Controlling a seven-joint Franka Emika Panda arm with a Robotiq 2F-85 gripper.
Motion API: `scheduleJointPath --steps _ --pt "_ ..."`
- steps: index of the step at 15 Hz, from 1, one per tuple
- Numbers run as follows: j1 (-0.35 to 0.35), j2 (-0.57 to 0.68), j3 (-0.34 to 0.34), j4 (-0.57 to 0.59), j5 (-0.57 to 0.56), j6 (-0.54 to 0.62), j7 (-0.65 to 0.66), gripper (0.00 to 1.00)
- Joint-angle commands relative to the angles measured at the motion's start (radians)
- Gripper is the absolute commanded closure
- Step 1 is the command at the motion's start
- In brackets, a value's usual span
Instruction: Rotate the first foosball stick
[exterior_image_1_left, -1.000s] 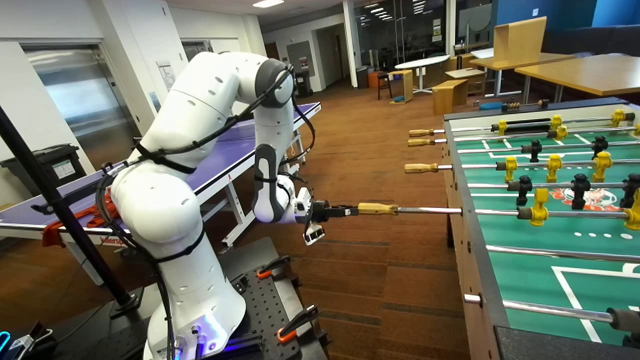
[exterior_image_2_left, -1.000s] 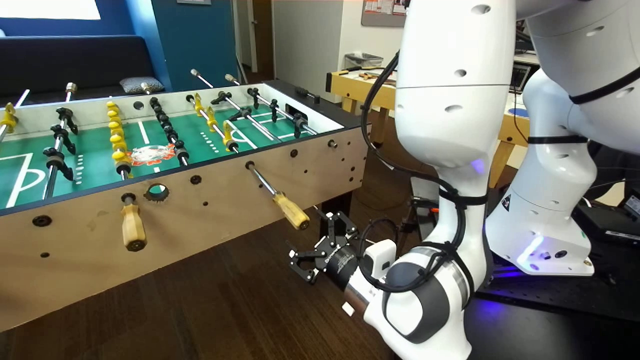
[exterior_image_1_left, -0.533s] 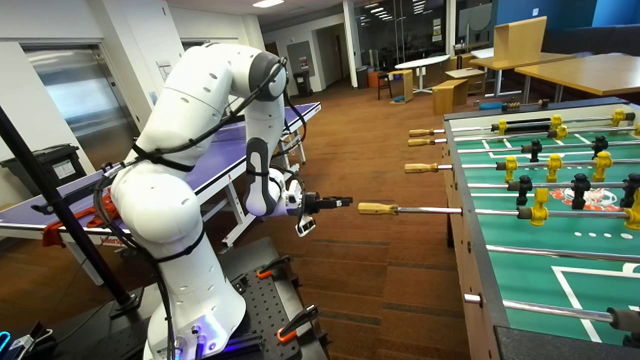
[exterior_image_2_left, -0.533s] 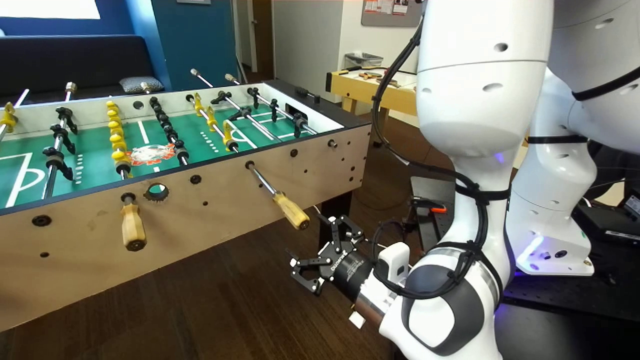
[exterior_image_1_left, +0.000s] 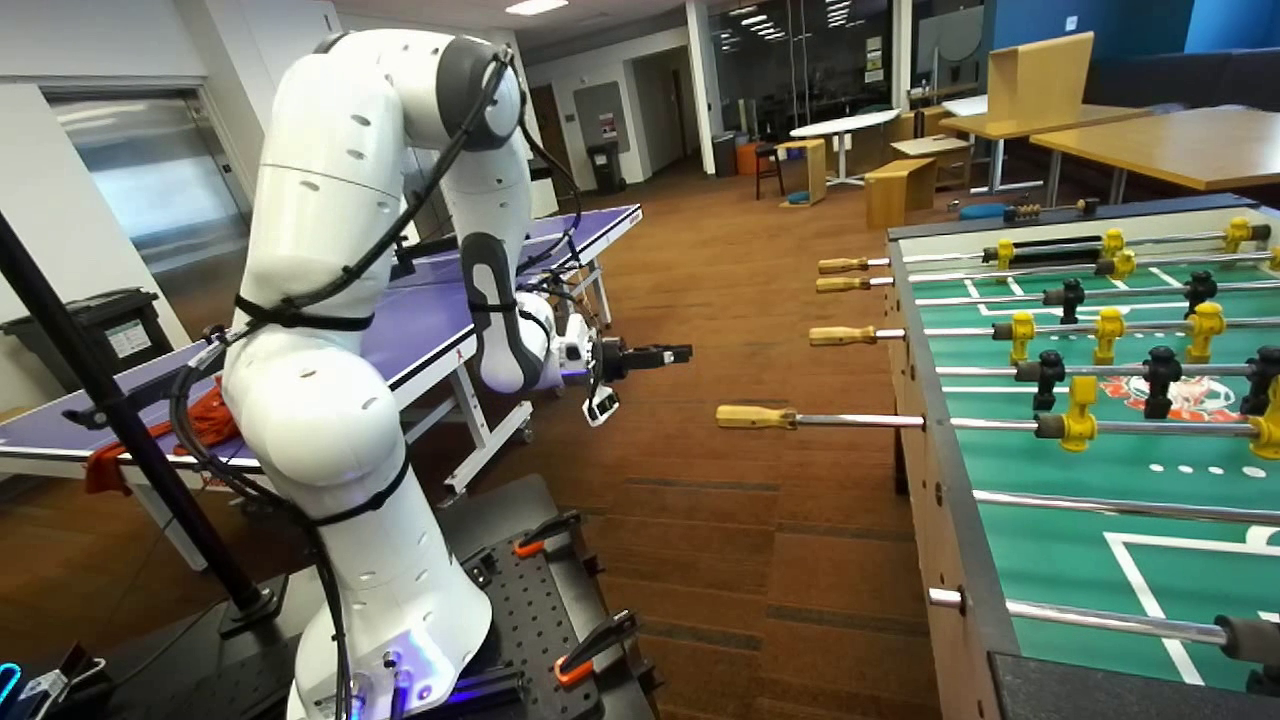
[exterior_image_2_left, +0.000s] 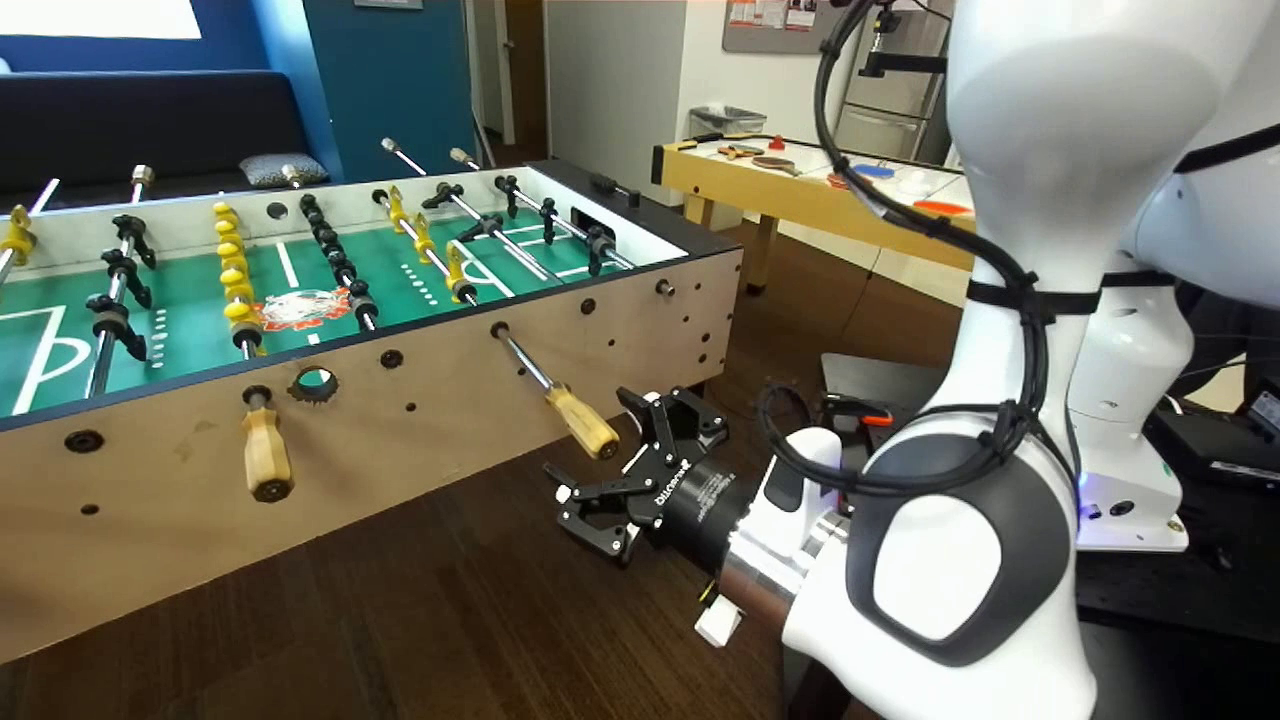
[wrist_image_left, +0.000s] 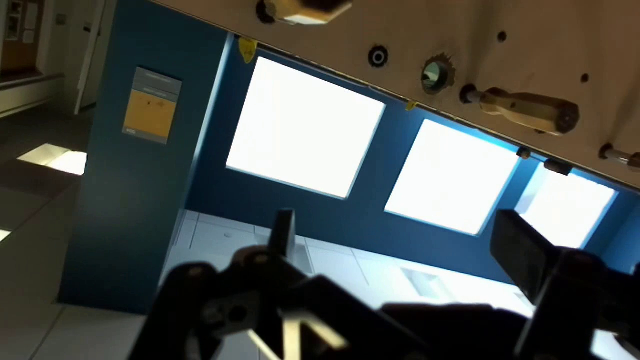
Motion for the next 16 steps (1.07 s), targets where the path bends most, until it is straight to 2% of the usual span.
scheduleJointPath --steps 1,6,7,11,16 --pt "-0.069 -0.243 0.044 -0.129 0.004 0.191 -0.114 0.0" --pt "-0.158 -0.509 0.058 -0.209 0.006 0.469 -0.258 0.0" --pt "-0.112 -0.564 -0.01 -0.219 0.017 0.532 -0.286 0.0" --pt "-0.084 -0.763 -0.141 -0.268 0.009 0.748 -0.423 0.0" --pt "-0.053 -0.918 -0.282 -0.299 0.011 0.891 -0.587 0.0"
